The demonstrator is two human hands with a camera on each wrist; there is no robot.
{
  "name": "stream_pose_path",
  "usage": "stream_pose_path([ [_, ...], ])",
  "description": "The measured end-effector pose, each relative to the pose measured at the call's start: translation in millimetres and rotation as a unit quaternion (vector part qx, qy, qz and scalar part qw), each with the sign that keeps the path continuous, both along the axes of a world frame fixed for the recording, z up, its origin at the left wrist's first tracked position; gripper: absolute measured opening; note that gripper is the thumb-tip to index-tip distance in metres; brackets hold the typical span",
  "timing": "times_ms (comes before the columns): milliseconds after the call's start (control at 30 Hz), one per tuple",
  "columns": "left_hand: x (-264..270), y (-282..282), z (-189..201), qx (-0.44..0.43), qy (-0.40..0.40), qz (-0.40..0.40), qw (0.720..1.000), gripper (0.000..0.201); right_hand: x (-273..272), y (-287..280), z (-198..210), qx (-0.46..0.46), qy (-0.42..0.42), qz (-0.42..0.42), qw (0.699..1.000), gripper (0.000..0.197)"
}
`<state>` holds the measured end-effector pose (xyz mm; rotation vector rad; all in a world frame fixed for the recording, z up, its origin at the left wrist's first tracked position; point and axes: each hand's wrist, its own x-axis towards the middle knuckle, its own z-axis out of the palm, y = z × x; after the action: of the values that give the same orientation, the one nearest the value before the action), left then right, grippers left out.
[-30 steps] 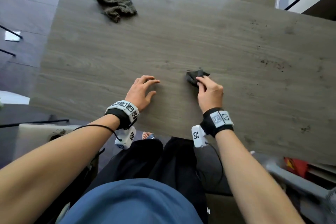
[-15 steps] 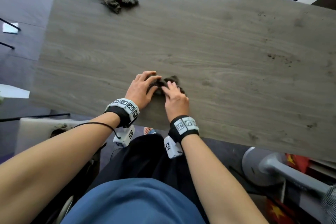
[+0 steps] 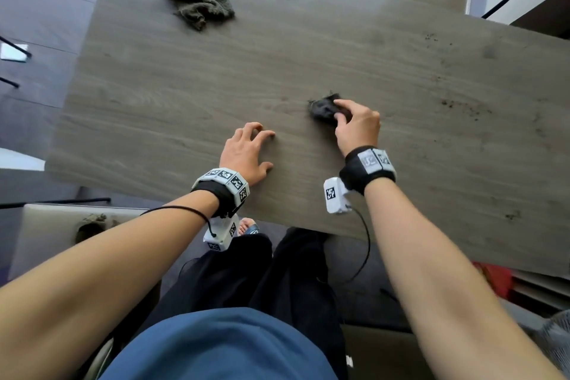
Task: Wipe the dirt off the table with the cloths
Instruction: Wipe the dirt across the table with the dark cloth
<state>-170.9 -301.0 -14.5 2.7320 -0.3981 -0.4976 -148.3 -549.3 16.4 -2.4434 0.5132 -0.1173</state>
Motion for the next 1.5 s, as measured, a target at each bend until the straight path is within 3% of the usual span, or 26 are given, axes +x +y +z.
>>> stream_pose_path([
  [133,-14.3,-15.0,-4.4,0.007,-0.021,0.012,1.000,0.081,-101.5,29.9,-7.0,0.067,-0.006,0.029,0.997,0.057],
  [233,-16.5,-26.5,-3.4,0.006,-0.028,0.000,1.000,0.083,-161.0,56.6,-20.8,0.048,0.003,0.076,0.996,0.043],
  [300,-13.6,-34.3,-1.8,0.005,-0.025,-0.023,0.999,0.081,-172.7,60.8,-28.3,0.040,-0.003,0.082,0.996,0.034],
  [467,-3.4,-53.3,-1.2,0.006,-0.021,-0.066,0.998,0.069,-137.8,38.2,-35.3,0.045,-0.038,0.016,0.998,0.027],
  [600,1.4,-65.4,-0.4,0.011,-0.023,-0.068,0.997,0.062,-79.5,-6.6,-40.8,0.029,-0.063,-0.064,0.996,0.027],
  [800,3.9,-77.2,1.2,0.020,-0.016,-0.055,0.998,0.058,22.0,-82.3,-39.5,-0.023,0.040,-0.078,0.996,0.024],
  [967,3.3,-96.7,0.6,0.040,-0.019,-0.033,0.998,0.066,60.8,-114.4,-36.0,-0.005,0.082,-0.102,0.991,0.023],
  [1100,9.5,-109.9,7.5,0.059,0.005,0.021,0.998,0.075,44.2,-113.6,-19.1,0.025,0.058,-0.061,0.996,0.028],
  [1233,23.0,-116.6,16.1,0.073,0.048,0.063,0.994,0.089,-23.2,-82.0,-7.3,0.037,-0.026,-0.006,0.999,0.026],
  [1367,31.3,-121.7,23.3,0.087,0.068,0.120,0.987,0.093,-92.1,-30.3,-15.6,0.074,0.013,0.084,0.994,0.025],
  [1500,37.8,-121.4,28.2,0.113,0.133,0.181,0.968,0.109,-106.4,-14.2,-26.7,0.065,0.042,0.132,0.988,0.023],
])
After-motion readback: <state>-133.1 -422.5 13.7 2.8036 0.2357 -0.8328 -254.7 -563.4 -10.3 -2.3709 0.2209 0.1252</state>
